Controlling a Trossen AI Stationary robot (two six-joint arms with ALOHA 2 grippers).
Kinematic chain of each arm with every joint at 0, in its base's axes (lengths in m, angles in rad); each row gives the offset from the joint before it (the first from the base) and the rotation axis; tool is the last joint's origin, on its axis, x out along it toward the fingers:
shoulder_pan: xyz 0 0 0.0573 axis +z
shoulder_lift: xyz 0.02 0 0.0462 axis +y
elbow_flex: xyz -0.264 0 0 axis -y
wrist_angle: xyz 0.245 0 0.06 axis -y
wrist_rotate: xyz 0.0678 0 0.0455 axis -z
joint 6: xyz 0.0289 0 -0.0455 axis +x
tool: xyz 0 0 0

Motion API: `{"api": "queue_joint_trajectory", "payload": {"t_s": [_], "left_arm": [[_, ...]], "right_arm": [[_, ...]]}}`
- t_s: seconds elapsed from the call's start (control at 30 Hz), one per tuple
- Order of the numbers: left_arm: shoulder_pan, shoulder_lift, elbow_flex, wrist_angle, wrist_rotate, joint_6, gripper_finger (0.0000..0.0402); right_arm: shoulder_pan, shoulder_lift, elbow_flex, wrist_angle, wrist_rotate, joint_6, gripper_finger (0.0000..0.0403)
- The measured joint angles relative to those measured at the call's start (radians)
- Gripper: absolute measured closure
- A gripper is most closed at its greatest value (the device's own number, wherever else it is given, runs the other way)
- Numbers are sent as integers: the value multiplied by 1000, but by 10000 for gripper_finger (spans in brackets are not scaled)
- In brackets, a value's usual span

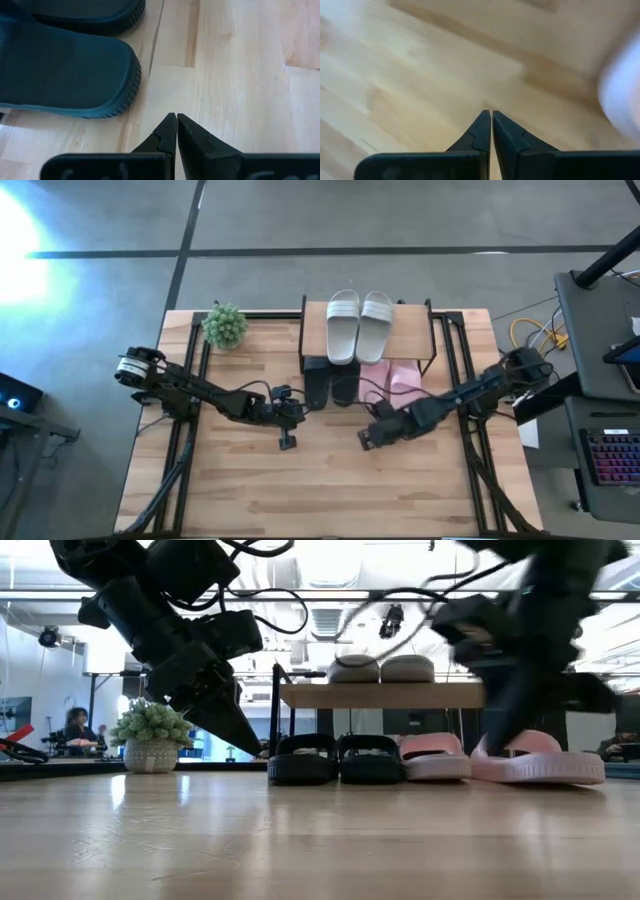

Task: Pick and place slides into the shelf
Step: Adjust the right pink slipper under the shelf

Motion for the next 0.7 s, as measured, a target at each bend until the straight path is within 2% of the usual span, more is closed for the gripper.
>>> {"api": "queue_joint_trajectory", "payload": {"t_s": [0.2, 0.33, 0.7], "left_arm": [[2, 0, 0, 0, 0, 1, 402], [2, 0, 0, 0, 0, 1, 402], [2, 0, 0, 0, 0, 2, 402]], "right_arm": [[136, -18, -7, -169, 1, 252, 392], [168, -13, -25, -262, 12, 352, 392], [105, -18, -139, -269, 32, 355, 392]]}}
